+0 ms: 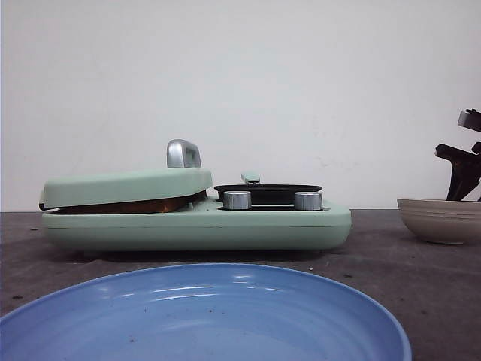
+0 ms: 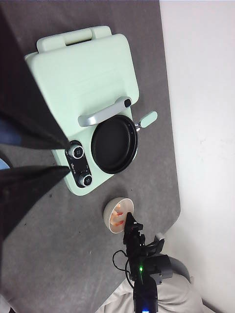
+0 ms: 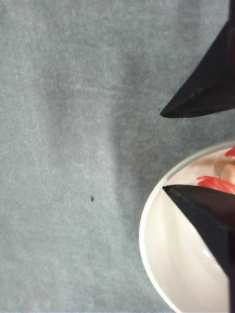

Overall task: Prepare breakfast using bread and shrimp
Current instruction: 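Lower the right gripper to the cream shrimp bowl rim and grasp, then lift the shrimp bowl with the right gripper over the frying pan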

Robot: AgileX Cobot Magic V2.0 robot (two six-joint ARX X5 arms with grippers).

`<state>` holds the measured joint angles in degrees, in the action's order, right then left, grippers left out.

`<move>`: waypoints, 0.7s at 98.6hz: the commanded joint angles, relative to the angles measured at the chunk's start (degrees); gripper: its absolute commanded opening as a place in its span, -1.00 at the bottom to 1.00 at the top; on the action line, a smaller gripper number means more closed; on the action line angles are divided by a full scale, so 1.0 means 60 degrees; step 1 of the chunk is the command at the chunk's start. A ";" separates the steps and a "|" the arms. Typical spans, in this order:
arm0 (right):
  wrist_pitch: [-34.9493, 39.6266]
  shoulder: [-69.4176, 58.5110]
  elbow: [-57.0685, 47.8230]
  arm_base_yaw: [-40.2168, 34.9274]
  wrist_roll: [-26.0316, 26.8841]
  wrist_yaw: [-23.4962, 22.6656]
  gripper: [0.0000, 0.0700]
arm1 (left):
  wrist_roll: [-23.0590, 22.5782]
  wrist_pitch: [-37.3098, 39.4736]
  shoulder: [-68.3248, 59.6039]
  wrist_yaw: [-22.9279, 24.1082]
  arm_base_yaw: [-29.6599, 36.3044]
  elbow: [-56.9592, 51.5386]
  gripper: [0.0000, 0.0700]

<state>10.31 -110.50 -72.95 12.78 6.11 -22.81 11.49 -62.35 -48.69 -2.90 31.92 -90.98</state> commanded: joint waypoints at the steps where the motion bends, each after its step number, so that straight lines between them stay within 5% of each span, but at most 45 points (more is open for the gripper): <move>1: -0.0168 -0.0244 -0.0182 0.0018 -0.0131 -0.0197 -0.30 | 0.0029 0.0102 -0.0062 0.0033 0.0058 -0.0219 -0.99; 69: 0.0106 -0.0441 -0.0182 0.0018 -0.0117 -0.0699 -0.43 | 0.0525 0.0095 -0.0058 0.0025 0.0058 -0.0219 -0.99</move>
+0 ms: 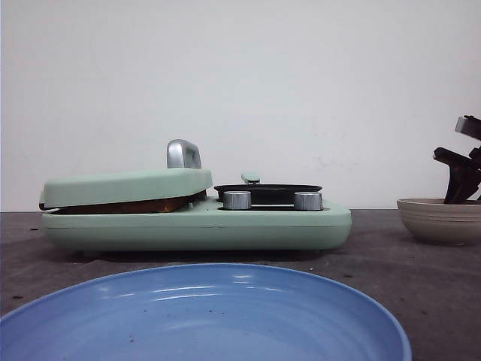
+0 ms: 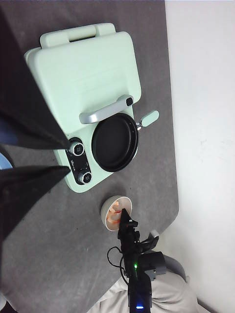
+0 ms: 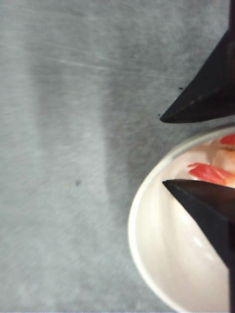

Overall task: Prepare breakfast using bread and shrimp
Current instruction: 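Lift the shrimp bowl with the right gripper over the frying pan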

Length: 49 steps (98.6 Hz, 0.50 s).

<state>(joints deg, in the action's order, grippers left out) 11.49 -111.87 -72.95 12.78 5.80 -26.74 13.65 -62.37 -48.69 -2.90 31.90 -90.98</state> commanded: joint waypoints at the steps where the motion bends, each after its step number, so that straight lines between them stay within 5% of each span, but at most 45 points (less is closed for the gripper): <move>1: -0.0091 -0.0211 -0.0182 0.0018 -0.0066 -0.0044 -0.44 | 0.0164 0.0098 -0.0058 0.0025 0.0062 -0.0219 -0.99; 17: -0.0095 -0.0211 -0.0182 0.0018 -0.0055 -0.0393 -1.00 | 0.0164 0.0095 -0.0058 0.0025 0.0062 -0.0219 -0.99; 49: -0.0521 -0.0168 -0.0186 0.0018 0.0270 -0.1140 -1.00 | 0.0164 0.0091 -0.0058 0.0018 0.0062 -0.0219 -0.99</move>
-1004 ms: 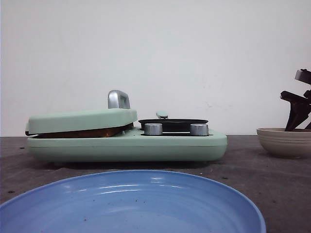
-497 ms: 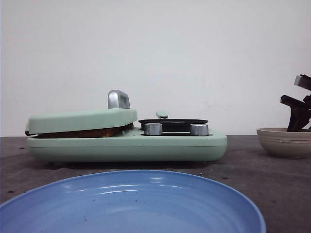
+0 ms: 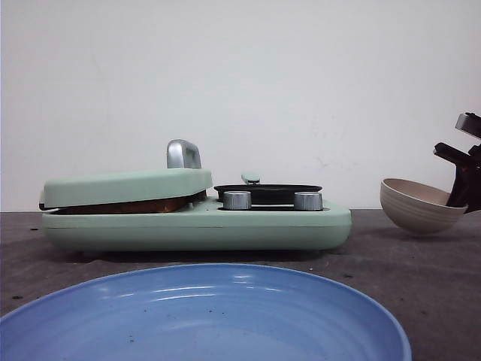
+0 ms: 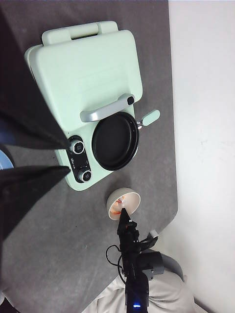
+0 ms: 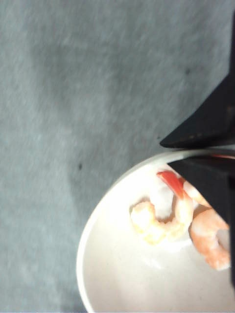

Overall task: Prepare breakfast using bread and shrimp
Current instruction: 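Lift the shrimp bowl with the right gripper over the frying pan, then tilt the bowl with the right gripper to pour shrimp into pan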

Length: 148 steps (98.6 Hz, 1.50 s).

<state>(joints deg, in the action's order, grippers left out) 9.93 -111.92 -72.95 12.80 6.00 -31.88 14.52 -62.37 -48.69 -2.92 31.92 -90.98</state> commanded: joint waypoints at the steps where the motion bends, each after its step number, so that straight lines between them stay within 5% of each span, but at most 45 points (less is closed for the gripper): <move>1: -0.0284 -0.0142 -0.0186 0.0015 0.0262 -0.0321 -1.00 | 0.0018 0.0091 -0.0058 0.0022 0.0058 -0.0219 -0.99; 34: -0.1712 0.0685 -0.0204 -0.0441 0.1260 -0.1446 -1.00 | -0.0044 0.0076 -0.0058 0.0018 0.0058 -0.0219 -0.99; 64: -0.2958 0.1453 -0.0240 -0.1763 0.2248 -0.1341 -1.00 | -0.0066 0.0033 -0.0051 -0.0015 0.0058 -0.0219 -0.99; 99: -0.3118 0.1690 -0.1144 -0.4029 0.2470 0.0565 -1.00 | -0.0499 -0.0273 0.0182 -0.0302 0.0058 -0.0219 -0.99; 130: -0.2696 0.1690 -0.1668 -0.6120 0.0710 0.3388 -1.00 | -0.0849 -0.0484 0.0627 -0.0342 0.0058 -0.0219 -0.99; 148: -0.2663 0.1690 -0.1668 -0.6725 0.0095 0.4189 -1.00 | -0.1005 -0.0568 0.0860 -0.0346 0.0058 -0.0219 -0.99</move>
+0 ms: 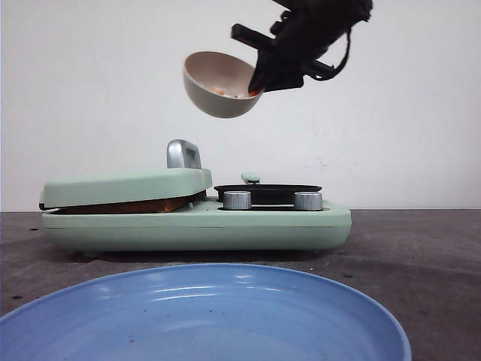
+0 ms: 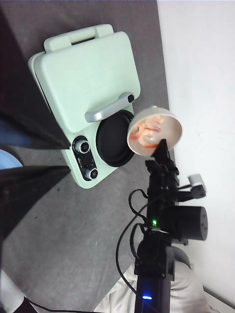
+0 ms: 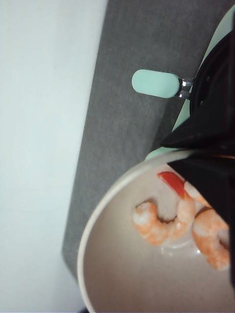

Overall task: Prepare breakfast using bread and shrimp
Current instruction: 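Tilt the bowl with the right gripper to pour shrimp into pan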

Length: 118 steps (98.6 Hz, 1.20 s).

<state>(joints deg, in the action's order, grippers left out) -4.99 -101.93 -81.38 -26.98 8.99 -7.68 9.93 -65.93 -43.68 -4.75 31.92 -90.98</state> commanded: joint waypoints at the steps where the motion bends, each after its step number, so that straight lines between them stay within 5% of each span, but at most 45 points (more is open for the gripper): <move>1: -0.0189 0.0025 -0.0259 -0.0109 -0.0408 0.0182 -1.00 | -0.0259 0.0018 0.0044 -0.0040 0.0058 -0.0219 -0.99; 37: -0.0047 0.0025 -0.0262 -0.0168 -0.1213 0.2149 -1.00 | -0.0339 -0.0215 0.0342 -0.0069 0.0062 -0.0219 -0.99; 92: -0.0306 0.0025 -0.0262 -0.0608 -0.4827 0.5056 -1.00 | -0.0332 -0.0379 0.0357 -0.0226 0.0058 -0.0219 -0.99; 118: -0.0965 0.0025 -0.0259 -0.0670 -0.5727 0.5960 -1.00 | -0.0328 -0.0382 0.0357 -0.0317 0.0058 -0.0219 -0.99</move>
<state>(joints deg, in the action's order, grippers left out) -8.82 -101.91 -81.38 -30.44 -23.44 27.16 8.45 -68.77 -41.43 -6.26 31.92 -91.00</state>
